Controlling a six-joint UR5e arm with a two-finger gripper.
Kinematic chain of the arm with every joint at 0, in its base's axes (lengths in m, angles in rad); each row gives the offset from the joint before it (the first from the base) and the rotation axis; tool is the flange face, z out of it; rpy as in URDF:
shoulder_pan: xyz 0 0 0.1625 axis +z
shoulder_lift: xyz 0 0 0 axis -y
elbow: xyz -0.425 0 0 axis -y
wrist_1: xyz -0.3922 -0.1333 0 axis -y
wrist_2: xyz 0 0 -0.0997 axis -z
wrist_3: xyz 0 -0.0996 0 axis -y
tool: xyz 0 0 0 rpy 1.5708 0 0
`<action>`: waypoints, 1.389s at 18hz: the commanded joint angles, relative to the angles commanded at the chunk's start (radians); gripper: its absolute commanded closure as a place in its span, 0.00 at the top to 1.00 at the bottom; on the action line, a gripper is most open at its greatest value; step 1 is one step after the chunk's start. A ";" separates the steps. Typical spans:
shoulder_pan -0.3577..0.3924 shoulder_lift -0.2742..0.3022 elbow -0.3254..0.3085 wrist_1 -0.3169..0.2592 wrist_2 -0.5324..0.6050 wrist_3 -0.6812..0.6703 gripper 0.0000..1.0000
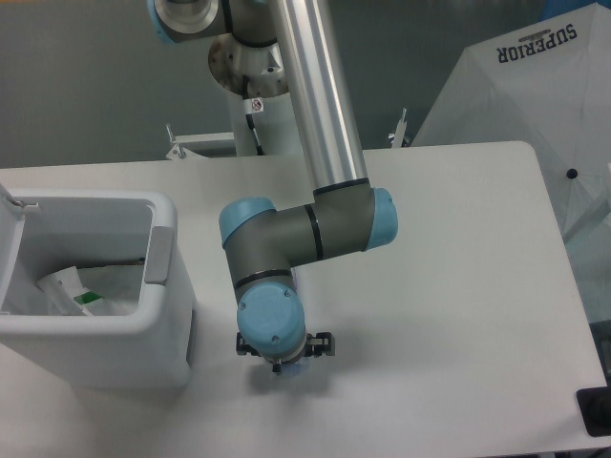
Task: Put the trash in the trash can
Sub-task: 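Rotate the gripper to align with the bottle's cap end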
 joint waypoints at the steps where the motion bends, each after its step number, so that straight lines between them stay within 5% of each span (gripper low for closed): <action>1: 0.000 0.000 -0.002 0.000 0.000 0.000 1.00; 5: 0.000 -0.002 0.000 0.002 0.003 0.000 1.00; 11: 0.000 -0.002 0.000 -0.002 0.003 0.000 0.72; 25: 0.005 0.014 0.008 0.002 -0.001 0.008 0.68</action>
